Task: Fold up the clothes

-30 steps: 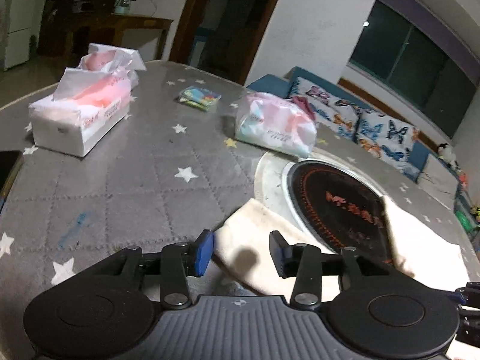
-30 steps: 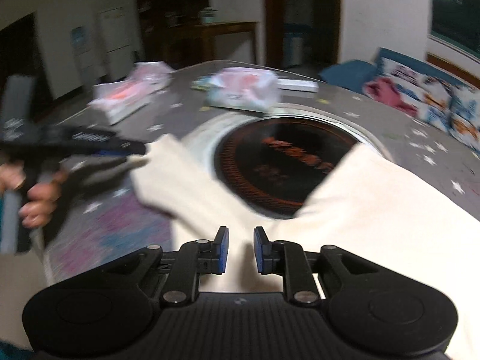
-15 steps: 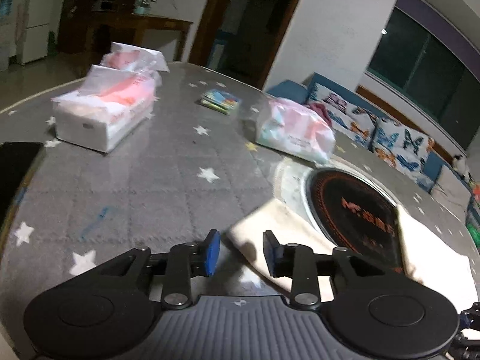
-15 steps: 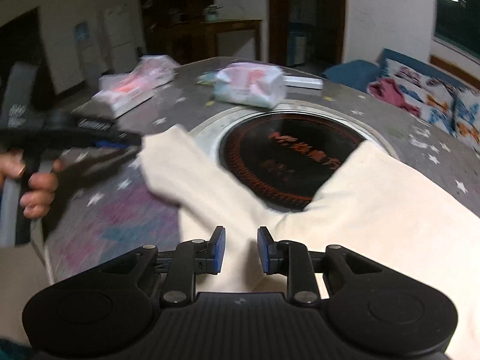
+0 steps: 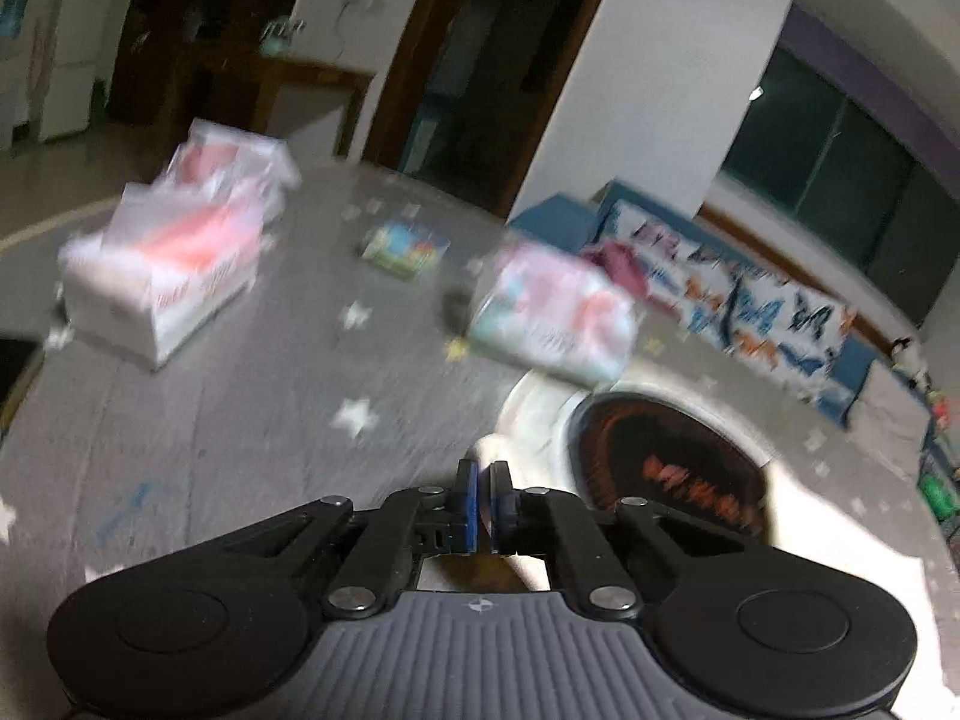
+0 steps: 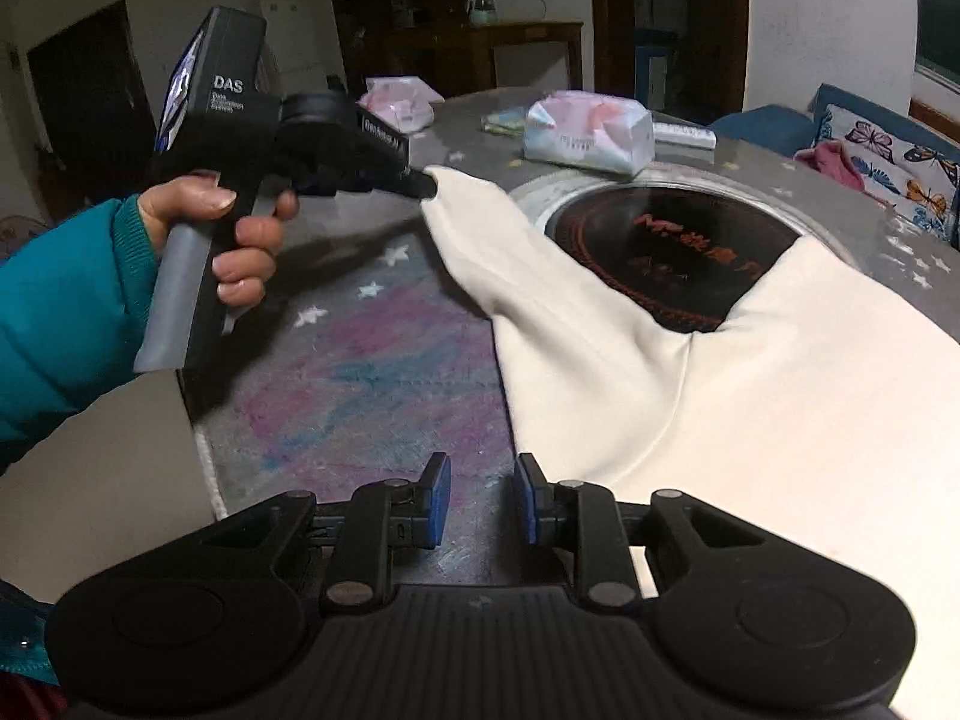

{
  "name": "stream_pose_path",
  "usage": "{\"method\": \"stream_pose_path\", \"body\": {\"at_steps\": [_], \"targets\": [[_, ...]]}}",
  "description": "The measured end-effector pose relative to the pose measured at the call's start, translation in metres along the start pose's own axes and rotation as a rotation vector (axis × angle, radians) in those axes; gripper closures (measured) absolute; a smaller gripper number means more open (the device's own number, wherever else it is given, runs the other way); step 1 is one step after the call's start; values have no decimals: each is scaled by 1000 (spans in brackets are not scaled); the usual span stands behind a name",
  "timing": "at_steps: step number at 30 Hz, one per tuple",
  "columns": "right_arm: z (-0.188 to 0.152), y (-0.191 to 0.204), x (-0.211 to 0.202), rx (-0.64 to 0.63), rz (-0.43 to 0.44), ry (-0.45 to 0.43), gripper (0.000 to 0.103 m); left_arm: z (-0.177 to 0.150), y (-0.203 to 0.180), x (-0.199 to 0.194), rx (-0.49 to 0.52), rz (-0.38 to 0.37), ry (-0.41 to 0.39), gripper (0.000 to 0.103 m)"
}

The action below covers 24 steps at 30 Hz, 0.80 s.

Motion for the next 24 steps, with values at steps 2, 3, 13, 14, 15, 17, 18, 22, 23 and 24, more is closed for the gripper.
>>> {"method": "stream_pose_path", "body": {"at_steps": [2,3,13,14,15,17,18,22,23,24], "targets": [[1,-6,-2,20,-23,-17,80,8,-10,-10,11,-27,-29,99],[0,-10,0,39,-21,-5,79,12,-15,-14,14,-43,-40,99],[-1,-20,-33,49,-36,-63,77,27,-108,-67,134,-259,-109,99],[-2,-26,-39,67,-49,-74,77,25,-122,-74,153,-294,-112,99],[-3,-35,-47,90,-70,-83,77,21,-136,-81,168,-331,-111,99],[-9,-55,-63,138,-120,-100,77,13,-163,-95,197,-405,-107,99],[-13,-65,-71,163,-143,-105,77,7,-175,-100,210,-448,-100,99],[-38,-101,-95,286,-217,-121,77,-36,-226,-115,294,-618,-22,97],[-45,-109,-100,315,-230,-121,77,-51,-237,-116,318,-654,18,95],[-53,-115,-104,338,-245,-119,77,-67,-247,-116,344,-689,57,90]]}}
Point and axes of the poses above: each gripper's, at about its wrist camera, not at the fingertips, and x roughly the way its jaws point, y to its left, z to its top, the point moved 9 cm from there along x, roughly the way its jaws point, and after that the axes turned 3 degrees about -x, right-handed, at the moved point
